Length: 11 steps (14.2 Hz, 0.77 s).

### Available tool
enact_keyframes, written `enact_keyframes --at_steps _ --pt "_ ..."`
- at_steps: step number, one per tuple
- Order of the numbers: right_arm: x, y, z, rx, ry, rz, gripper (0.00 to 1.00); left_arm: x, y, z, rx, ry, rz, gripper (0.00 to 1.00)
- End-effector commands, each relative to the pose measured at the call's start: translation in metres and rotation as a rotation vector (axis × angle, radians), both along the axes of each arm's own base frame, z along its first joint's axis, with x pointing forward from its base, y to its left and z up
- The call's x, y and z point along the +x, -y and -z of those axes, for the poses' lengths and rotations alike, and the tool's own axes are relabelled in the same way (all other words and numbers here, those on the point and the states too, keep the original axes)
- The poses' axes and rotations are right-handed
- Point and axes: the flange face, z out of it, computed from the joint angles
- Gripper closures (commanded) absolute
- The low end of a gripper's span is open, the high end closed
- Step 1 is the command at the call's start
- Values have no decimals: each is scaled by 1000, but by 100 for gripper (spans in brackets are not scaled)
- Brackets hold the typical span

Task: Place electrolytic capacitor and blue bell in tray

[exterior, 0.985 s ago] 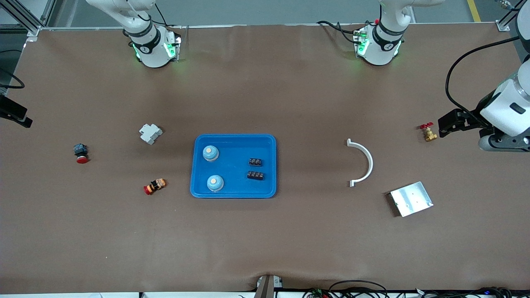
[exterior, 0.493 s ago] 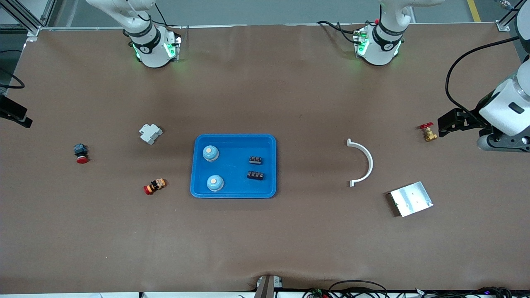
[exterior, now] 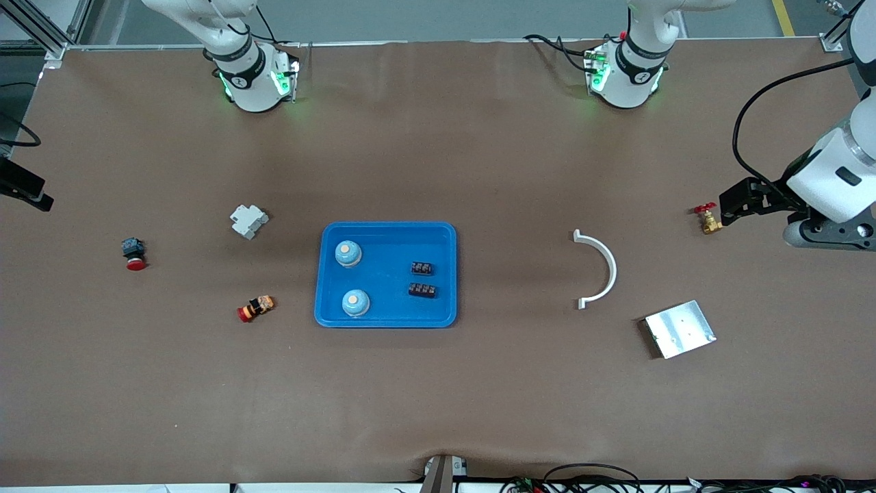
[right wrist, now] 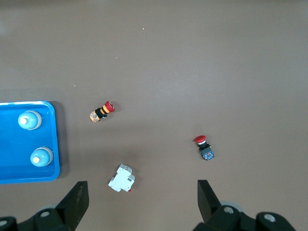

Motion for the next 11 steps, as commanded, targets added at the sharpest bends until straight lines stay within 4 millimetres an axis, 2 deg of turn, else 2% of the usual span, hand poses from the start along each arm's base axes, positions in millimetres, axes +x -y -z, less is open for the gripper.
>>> enact_keyframes --at_steps 1,11 --pt "1 -1 -2 4 2 11 0 -7 3 -9 -13 5 -23 0" --pt "1 -1 -2 6 2 11 0 -9 10 -9 -56 -2 -31 0"
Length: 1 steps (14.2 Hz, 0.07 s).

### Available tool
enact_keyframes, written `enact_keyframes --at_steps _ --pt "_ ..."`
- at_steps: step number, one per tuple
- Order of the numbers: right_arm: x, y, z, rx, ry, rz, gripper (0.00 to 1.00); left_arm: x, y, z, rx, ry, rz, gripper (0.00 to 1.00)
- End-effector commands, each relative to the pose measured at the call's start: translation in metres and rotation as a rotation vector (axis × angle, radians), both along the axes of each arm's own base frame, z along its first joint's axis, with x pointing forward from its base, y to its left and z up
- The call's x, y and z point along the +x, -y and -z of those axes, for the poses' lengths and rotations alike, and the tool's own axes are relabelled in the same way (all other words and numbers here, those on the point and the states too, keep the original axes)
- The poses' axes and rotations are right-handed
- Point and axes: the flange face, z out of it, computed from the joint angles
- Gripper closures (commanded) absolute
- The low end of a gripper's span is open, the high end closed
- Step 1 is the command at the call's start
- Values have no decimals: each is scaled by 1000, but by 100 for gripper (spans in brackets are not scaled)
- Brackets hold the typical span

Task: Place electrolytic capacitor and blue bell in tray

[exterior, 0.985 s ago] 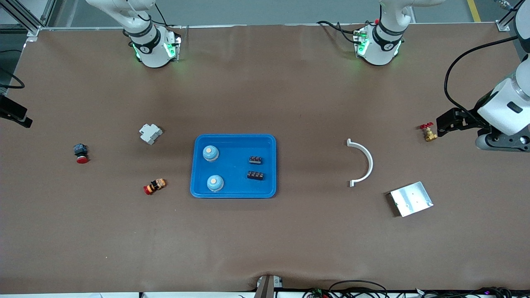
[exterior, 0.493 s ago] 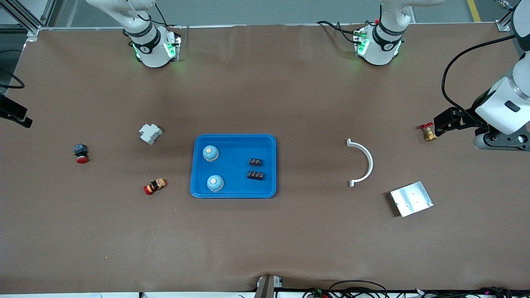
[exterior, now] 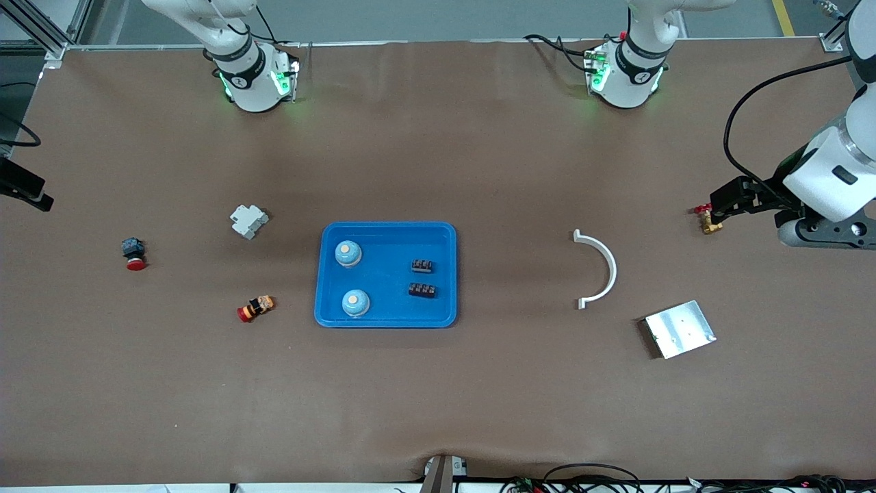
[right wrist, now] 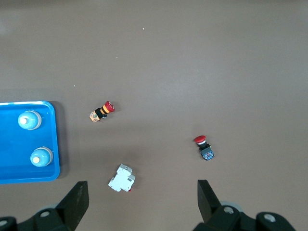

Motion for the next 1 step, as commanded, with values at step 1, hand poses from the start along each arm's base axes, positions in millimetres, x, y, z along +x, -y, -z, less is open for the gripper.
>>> enact_keyframes --at_steps 1 --pt "1 -1 -2 6 2 11 0 -7 1 -9 -9 4 -3 0"
